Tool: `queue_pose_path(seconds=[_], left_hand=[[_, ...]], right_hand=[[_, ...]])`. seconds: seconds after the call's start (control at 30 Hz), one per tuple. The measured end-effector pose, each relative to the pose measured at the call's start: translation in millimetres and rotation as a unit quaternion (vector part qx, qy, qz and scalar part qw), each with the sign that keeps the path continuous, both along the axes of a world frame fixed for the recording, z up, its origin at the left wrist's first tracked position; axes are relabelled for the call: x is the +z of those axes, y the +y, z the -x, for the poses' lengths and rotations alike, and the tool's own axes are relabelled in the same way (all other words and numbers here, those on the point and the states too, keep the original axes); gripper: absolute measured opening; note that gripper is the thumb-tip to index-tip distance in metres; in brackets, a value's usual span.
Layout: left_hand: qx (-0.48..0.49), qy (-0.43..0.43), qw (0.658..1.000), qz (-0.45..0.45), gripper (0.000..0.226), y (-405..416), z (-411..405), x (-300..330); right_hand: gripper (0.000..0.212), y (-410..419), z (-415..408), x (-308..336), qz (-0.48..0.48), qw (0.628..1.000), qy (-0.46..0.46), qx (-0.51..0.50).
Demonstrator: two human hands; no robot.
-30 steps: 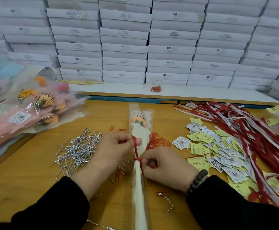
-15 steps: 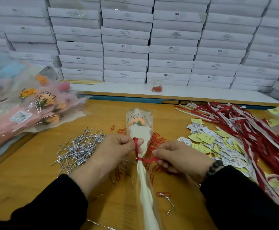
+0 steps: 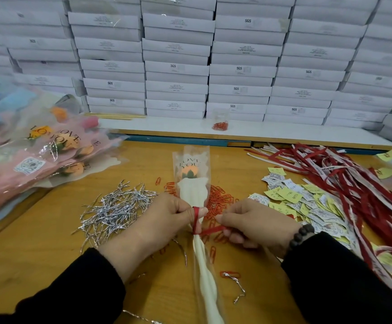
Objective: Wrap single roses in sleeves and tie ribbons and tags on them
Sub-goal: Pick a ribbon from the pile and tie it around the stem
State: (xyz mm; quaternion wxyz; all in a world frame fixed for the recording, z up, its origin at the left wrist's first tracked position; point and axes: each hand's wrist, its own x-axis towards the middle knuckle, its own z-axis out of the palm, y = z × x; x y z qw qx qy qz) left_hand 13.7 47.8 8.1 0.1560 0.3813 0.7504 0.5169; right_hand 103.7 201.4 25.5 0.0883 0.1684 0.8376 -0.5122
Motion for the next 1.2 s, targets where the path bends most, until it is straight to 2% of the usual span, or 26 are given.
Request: queue_pose_path(seconds=[0.17, 0.33, 0.43, 0.53, 0.7, 0.8, 0.9, 1.0, 1.1, 1.2], left_hand=[[-0.001, -0.014, 1.000, 0.009, 0.031, -0.4, 0.2, 0.1], [-0.002, 0.007, 1.000, 0.026, 0.040, -2.0, 1.0, 0.2], [-0.005, 0.013, 0.999, 0.031, 0.047, -2.7, 0.9, 1.3], [0.001, 0.009, 0.999, 0.033, 0.044, -3.1, 4.0, -1.2], [-0.003, 0.009, 0.999, 0.036, 0.049, -2.8, 2.7, -4.5], [0.001, 0.003, 0.999, 0.039, 0.037, -1.8, 3.0, -3.5], [0.013, -0.004, 0.999, 0.045, 0.029, -3.2, 5.5, -2.4], [0.016, 0.005, 0.999, 0.051, 0.027, -2.4, 4.9, -1.1], [0.000, 0.018, 0.998, 0.062, 0.029, -2.6, 3.2, -1.4], [-0.009, 0.026, 0.997, 0.068, 0.033, -3.3, 3.1, -2.0]], right_hand=[[0.038, 11.1, -4.9, 1.0, 0.172, 0.984, -0.025, 0.038], [0.022, 13.2, -3.9, -0.8, 0.376, 0.925, 0.004, 0.048], [0.025, 9.9, -1.3, -6.4, 0.429, 0.903, 0.024, 0.012], [0.030, 4.2, 2.6, -12.3, 0.439, 0.897, 0.030, -0.034], [0.029, -3.1, 6.2, -13.2, 0.394, 0.917, 0.013, -0.059], [0.028, -2.3, 3.6, -8.3, 0.414, 0.909, -0.007, -0.050], [0.037, -3.1, 1.9, -7.2, 0.447, 0.893, 0.024, -0.051], [0.040, -8.2, 1.4, -10.5, 0.418, 0.905, 0.055, -0.056], [0.031, -11.3, 0.5, -10.9, 0.378, 0.924, 0.046, -0.035], [0.027, -9.9, 0.9, -10.5, 0.382, 0.923, 0.030, -0.032]])
